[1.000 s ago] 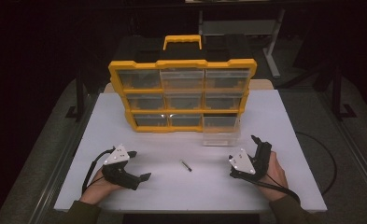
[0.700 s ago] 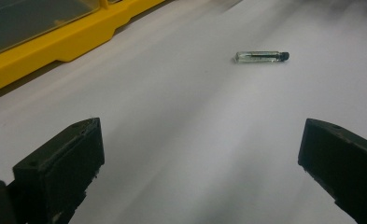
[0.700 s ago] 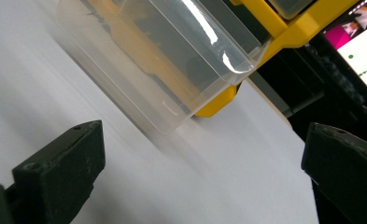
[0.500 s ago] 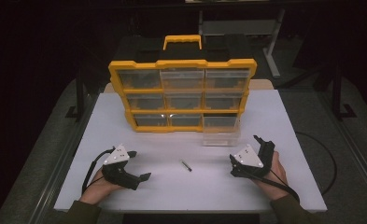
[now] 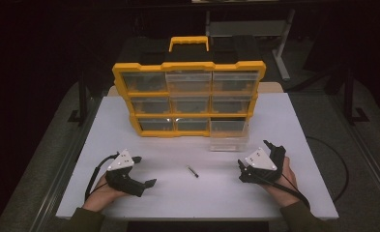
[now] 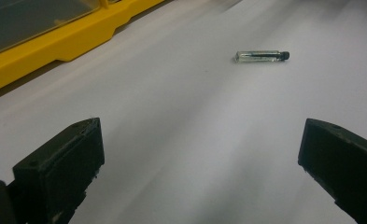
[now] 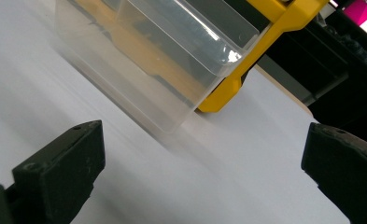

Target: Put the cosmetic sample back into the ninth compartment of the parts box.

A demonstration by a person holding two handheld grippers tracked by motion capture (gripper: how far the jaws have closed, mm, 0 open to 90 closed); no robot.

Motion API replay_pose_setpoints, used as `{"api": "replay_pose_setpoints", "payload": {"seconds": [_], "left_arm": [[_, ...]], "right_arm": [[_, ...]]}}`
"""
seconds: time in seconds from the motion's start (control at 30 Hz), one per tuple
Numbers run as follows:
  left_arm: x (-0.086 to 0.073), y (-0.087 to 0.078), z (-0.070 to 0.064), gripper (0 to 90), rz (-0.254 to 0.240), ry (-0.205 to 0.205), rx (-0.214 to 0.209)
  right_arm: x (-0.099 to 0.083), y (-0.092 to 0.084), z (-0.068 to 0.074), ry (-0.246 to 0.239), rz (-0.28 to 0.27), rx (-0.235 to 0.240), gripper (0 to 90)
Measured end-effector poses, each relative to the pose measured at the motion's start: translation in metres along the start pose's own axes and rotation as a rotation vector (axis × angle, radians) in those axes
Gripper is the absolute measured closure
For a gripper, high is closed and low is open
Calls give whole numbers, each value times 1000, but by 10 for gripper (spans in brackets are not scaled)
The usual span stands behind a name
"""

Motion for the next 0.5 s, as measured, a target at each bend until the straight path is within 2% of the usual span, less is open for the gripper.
{"api": "replay_pose_setpoints", "payload": {"seconds": [0.5], "left_arm": [[0,0,0,0,0,-1,-2]], "right_arm": [[-2,1,-3,96,21,50,0]]}}
Point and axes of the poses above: each handheld gripper's, and its own axes: y roughly forward along the jaws, x roughly out of its top, z roughly to its left, the point moved 10 cm from there along y, roughly forward along the jaws
